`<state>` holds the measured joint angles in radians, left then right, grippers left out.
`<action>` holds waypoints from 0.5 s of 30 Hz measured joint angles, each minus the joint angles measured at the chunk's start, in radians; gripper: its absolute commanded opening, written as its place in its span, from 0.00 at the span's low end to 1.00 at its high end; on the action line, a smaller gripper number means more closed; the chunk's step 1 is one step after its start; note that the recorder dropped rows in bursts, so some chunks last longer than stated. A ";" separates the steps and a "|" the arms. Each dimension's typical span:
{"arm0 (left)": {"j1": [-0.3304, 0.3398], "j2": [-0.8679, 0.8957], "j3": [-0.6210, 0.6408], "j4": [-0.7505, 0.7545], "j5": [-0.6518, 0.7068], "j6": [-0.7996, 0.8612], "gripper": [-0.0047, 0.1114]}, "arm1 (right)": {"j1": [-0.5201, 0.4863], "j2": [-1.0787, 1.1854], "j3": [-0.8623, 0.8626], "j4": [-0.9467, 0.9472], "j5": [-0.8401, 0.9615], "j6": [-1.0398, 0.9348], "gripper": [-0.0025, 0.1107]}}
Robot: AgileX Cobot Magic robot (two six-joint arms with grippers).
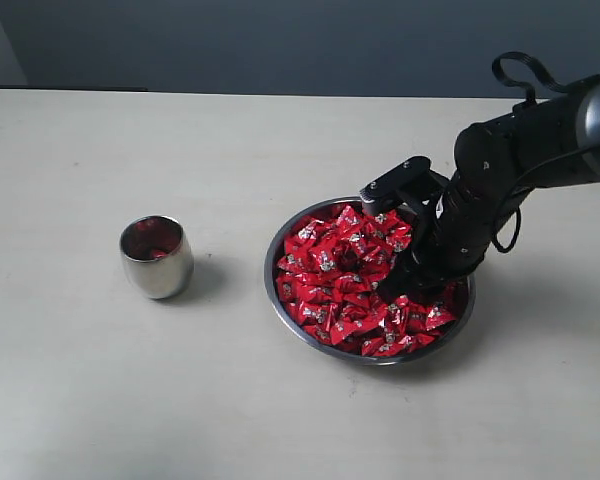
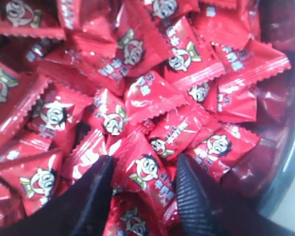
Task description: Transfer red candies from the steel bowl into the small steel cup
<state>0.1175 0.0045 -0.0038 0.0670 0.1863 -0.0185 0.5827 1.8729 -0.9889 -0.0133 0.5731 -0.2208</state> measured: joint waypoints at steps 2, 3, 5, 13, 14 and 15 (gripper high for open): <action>0.000 0.000 0.000 0.000 0.000 0.000 0.04 | 0.000 0.004 -0.002 0.000 0.002 0.000 0.38; 0.000 0.000 0.000 0.000 0.000 0.000 0.04 | 0.000 0.007 -0.004 0.000 0.002 0.000 0.38; 0.000 0.000 0.000 0.000 0.000 0.000 0.04 | 0.000 0.010 -0.009 0.000 0.002 0.000 0.38; 0.000 0.000 0.000 0.000 0.000 0.000 0.04 | 0.000 0.013 -0.011 -0.002 0.005 0.012 0.28; 0.000 0.000 0.000 0.000 0.000 0.000 0.04 | 0.000 0.015 -0.011 -0.002 0.005 0.013 0.24; 0.000 0.000 0.000 0.000 0.000 0.000 0.04 | 0.000 0.015 -0.011 -0.002 0.005 0.015 0.20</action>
<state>0.1175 0.0045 -0.0038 0.0670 0.1863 -0.0185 0.5827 1.8874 -0.9998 -0.0150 0.5776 -0.2063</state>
